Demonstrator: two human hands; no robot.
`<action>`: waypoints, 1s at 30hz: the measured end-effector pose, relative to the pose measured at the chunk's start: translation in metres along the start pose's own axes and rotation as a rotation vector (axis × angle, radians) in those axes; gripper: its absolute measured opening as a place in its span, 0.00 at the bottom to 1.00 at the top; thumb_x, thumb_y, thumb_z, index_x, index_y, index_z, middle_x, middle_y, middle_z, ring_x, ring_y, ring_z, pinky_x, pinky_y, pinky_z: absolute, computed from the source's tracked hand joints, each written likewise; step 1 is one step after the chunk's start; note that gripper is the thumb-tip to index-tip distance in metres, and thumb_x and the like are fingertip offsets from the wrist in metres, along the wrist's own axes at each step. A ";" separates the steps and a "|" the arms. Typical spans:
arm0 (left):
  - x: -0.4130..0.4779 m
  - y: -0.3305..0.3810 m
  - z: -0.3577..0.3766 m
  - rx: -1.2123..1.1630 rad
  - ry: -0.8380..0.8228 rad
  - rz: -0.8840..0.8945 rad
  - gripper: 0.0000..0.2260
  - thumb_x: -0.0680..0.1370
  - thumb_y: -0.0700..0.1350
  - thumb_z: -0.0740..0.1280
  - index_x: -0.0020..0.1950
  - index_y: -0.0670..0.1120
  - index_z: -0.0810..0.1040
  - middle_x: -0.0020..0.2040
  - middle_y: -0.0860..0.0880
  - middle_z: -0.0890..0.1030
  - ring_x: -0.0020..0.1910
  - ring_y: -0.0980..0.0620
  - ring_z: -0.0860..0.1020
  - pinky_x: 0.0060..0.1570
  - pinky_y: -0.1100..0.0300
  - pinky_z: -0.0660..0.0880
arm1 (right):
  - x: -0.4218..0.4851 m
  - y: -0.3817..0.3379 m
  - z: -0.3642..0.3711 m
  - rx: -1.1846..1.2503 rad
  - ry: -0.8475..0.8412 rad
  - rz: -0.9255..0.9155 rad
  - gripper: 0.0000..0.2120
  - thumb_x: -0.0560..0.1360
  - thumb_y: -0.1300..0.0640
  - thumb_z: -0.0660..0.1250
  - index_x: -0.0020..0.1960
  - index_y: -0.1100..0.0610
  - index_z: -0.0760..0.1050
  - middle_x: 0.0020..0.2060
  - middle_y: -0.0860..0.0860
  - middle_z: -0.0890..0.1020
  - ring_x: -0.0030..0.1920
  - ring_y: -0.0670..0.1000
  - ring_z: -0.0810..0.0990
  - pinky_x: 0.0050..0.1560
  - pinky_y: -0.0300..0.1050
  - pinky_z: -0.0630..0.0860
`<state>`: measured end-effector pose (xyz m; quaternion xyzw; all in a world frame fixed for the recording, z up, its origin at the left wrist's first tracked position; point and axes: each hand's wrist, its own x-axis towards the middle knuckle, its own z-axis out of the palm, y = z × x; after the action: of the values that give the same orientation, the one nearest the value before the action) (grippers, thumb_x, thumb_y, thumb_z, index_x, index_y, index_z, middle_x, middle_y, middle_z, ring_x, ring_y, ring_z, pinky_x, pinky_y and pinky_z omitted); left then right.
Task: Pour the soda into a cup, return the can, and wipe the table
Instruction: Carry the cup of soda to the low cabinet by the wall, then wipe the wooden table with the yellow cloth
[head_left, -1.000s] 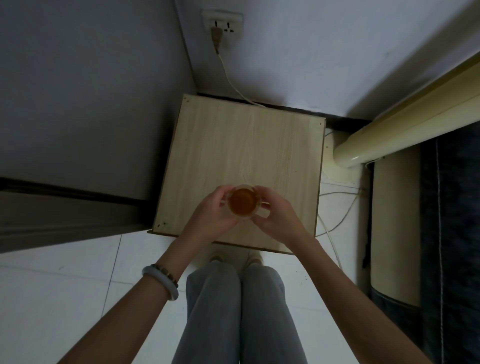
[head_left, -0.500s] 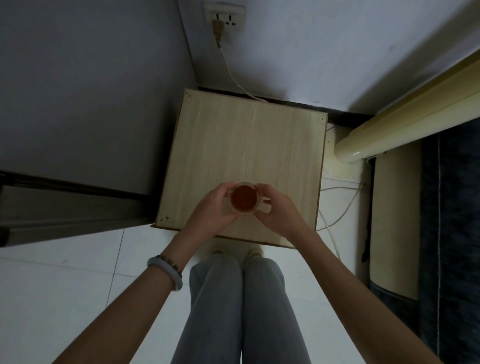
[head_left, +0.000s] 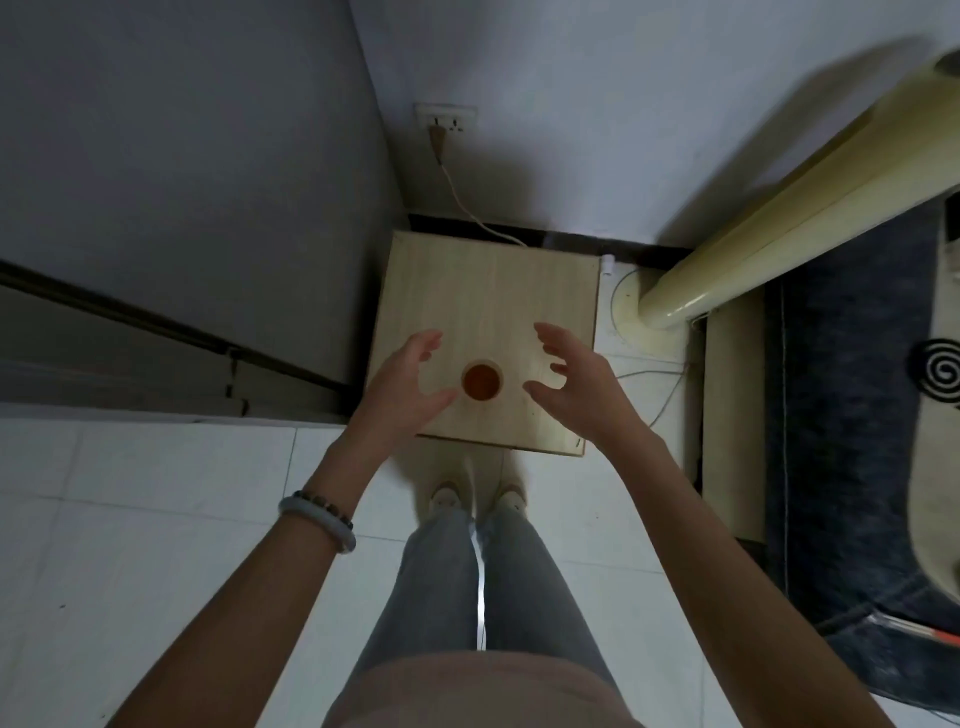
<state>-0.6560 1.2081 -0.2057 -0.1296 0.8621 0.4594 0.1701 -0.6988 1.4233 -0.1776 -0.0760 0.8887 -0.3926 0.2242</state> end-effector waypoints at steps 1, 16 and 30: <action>-0.010 0.016 -0.006 -0.022 0.017 0.018 0.31 0.71 0.42 0.73 0.71 0.51 0.64 0.66 0.54 0.71 0.63 0.56 0.69 0.63 0.58 0.68 | -0.010 -0.014 -0.011 0.009 0.011 -0.018 0.32 0.72 0.61 0.70 0.72 0.55 0.62 0.67 0.51 0.70 0.64 0.49 0.71 0.62 0.41 0.71; -0.089 0.166 -0.051 -0.143 0.057 0.475 0.30 0.70 0.41 0.74 0.66 0.57 0.66 0.57 0.63 0.73 0.57 0.62 0.74 0.57 0.68 0.70 | -0.138 -0.103 -0.111 0.189 0.344 -0.097 0.33 0.71 0.61 0.72 0.72 0.52 0.62 0.62 0.49 0.74 0.61 0.44 0.73 0.62 0.39 0.71; -0.100 0.210 0.004 -0.048 -0.538 0.709 0.30 0.69 0.40 0.75 0.68 0.51 0.67 0.60 0.55 0.76 0.59 0.61 0.74 0.59 0.69 0.69 | -0.256 -0.093 -0.074 0.247 0.878 0.278 0.31 0.72 0.58 0.71 0.71 0.50 0.62 0.62 0.47 0.75 0.60 0.42 0.73 0.61 0.36 0.71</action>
<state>-0.6436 1.3325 -0.0097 0.2944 0.7673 0.5267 0.2173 -0.5093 1.4887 0.0214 0.2439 0.8478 -0.4567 -0.1147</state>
